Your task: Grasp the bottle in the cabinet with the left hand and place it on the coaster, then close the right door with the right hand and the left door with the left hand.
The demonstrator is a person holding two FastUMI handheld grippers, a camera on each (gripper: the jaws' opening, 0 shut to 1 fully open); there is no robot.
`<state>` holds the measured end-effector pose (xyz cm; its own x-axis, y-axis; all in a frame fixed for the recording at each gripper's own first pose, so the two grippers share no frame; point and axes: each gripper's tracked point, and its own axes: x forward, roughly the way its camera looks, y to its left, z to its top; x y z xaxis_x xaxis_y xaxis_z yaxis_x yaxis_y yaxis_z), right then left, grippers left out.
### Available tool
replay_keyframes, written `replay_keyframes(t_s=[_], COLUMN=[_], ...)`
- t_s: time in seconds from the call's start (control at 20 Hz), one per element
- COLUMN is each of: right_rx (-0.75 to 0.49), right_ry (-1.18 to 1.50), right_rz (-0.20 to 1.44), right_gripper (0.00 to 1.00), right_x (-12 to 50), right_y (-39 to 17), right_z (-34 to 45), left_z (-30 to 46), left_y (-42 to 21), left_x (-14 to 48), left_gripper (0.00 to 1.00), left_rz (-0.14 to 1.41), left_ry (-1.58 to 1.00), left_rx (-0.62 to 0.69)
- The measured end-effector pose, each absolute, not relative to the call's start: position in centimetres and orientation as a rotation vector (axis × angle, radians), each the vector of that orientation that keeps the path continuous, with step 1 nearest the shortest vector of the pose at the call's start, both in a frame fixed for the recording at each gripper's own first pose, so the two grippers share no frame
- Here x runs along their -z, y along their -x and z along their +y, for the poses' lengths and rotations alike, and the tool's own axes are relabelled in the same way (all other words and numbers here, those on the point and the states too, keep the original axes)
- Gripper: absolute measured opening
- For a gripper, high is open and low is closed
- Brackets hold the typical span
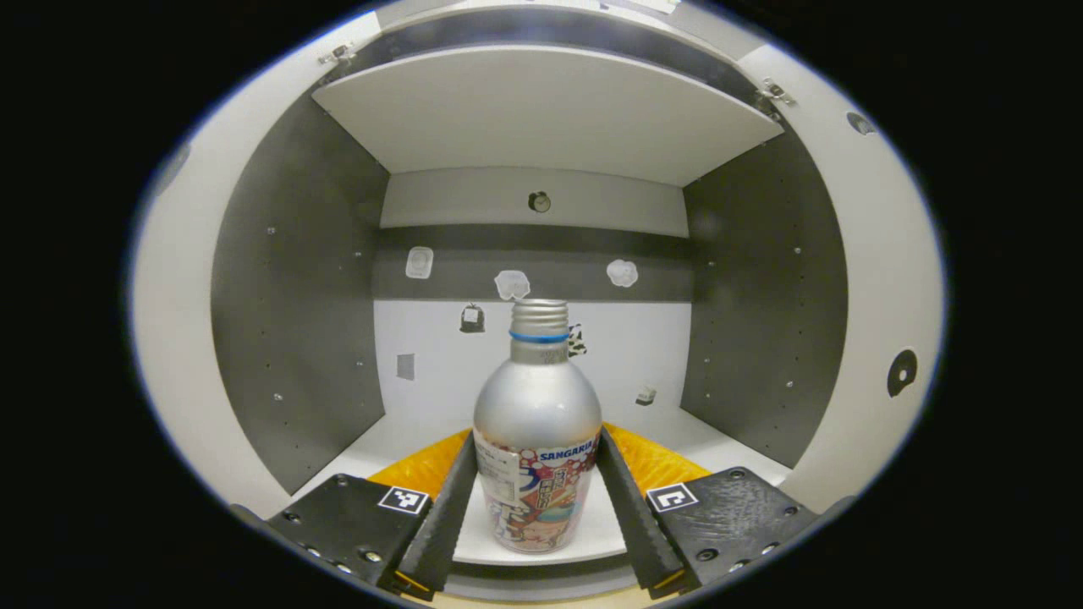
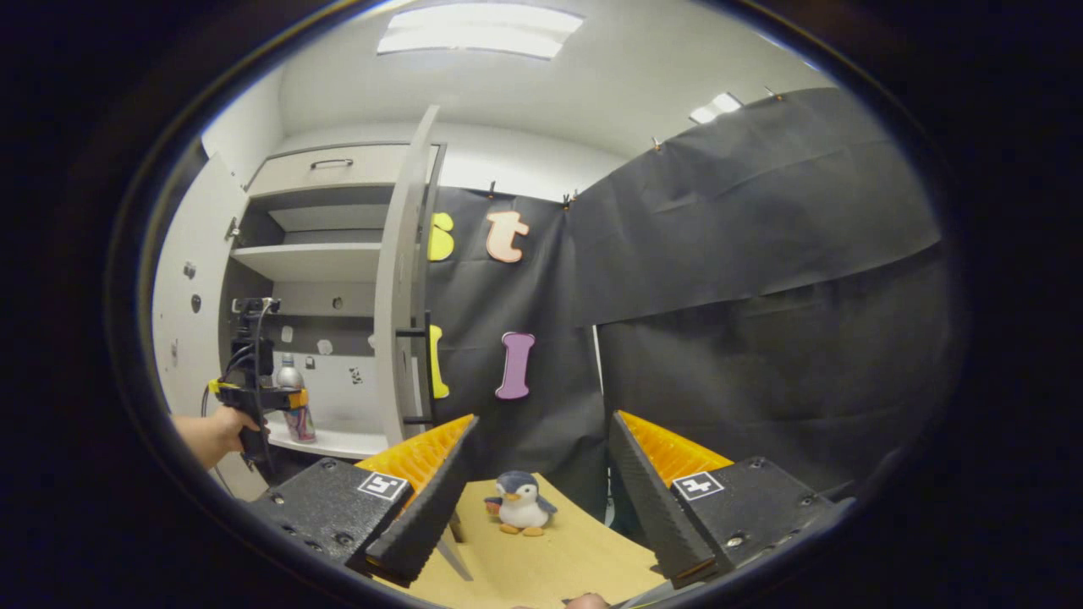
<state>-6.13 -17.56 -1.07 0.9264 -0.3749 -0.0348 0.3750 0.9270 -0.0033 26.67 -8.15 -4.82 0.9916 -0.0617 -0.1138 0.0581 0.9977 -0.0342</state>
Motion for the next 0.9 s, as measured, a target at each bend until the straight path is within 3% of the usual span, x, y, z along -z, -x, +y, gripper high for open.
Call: replay_keyframes(t_s=[0.05,0.25,0.3,0.35,0.5,0.55,0.6,0.75,0.8,0.9], right_rx=[0.374,0.340,0.328,0.317,0.287,0.270,0.253,0.221,0.215,0.192], right_ry=[-0.006,-0.011,-0.015,-0.019,-0.030,-0.036,-0.039,-0.031,-0.028,-0.026], right_rz=[0.037,0.045,0.047,0.048,0.046,0.051,0.059,0.083,0.090,0.093], right_gripper=[0.99,0.98,0.99,0.99,0.98,0.99,0.98,0.98,0.98,0.99], right_x=[1.1,1.5,1.6,1.7,2.2,2.5,3.0,3.8,4.2,4.3], right_y=[6.0,5.5,5.4,5.2,4.9,4.7,4.6,4.4,4.4,4.4], right_z=[-17.4,-17.0,-16.7,-16.4,-15.4,-14.8,-14.1,-12.9,-12.7,-11.9], left_z=[-8.0,-7.7,-7.7,-7.6,-6.9,-6.6,-6.5,-6.3,-6.3,-6.3], left_y=[-25.8,-21.9,-20.9,-19.9,-17.3,-16.5,-15.6,-13.1,-12.4,-10.9], left_x=[4.7,4.0,3.8,3.7,3.2,3.5,3.8,4.3,4.6,5.1], left_gripper=[0.78,0.78,0.82,0.78,0.82,0.78,0.82,0.75,0.82,0.82], left_rz=[0.109,0.081,0.074,0.070,0.025,0.021,0.020,0.014,0.010,0.002], left_ry=[0.026,0.010,0.008,0.007,-0.003,-0.007,-0.009,0.011,0.010,-0.007], left_rx=[0.061,0.068,0.071,0.073,0.065,0.055,0.050,0.046,0.047,0.041])
